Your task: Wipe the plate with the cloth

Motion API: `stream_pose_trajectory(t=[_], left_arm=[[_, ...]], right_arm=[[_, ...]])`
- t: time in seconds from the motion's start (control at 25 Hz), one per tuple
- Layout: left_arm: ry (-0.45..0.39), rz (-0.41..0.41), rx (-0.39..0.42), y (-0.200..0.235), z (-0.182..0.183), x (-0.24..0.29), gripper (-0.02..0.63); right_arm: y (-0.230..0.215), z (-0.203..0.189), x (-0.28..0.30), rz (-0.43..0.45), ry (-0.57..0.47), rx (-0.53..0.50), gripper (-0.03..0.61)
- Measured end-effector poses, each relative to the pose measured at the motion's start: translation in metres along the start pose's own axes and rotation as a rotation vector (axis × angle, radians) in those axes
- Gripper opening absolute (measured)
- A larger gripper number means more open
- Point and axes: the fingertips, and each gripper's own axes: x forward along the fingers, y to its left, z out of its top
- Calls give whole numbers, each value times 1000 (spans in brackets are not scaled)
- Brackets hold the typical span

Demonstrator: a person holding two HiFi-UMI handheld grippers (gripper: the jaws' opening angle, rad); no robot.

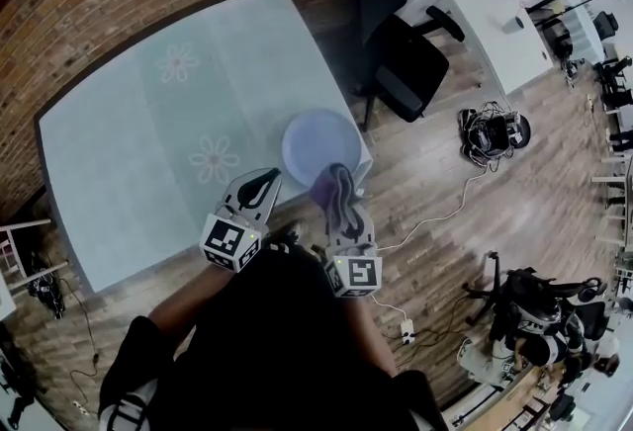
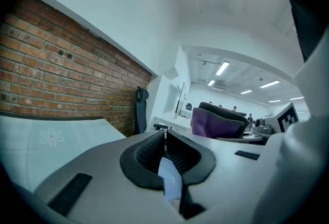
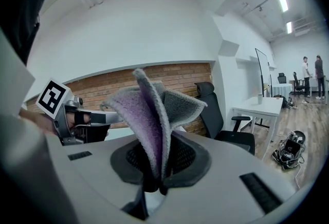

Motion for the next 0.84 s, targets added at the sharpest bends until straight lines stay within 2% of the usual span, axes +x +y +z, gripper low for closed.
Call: stream_pose_trajectory(t=[0.84], left_arm=[[13, -34, -19, -14, -4, 7, 40]], right_arm=[[-7, 0, -9, -8, -4, -19, 58]])
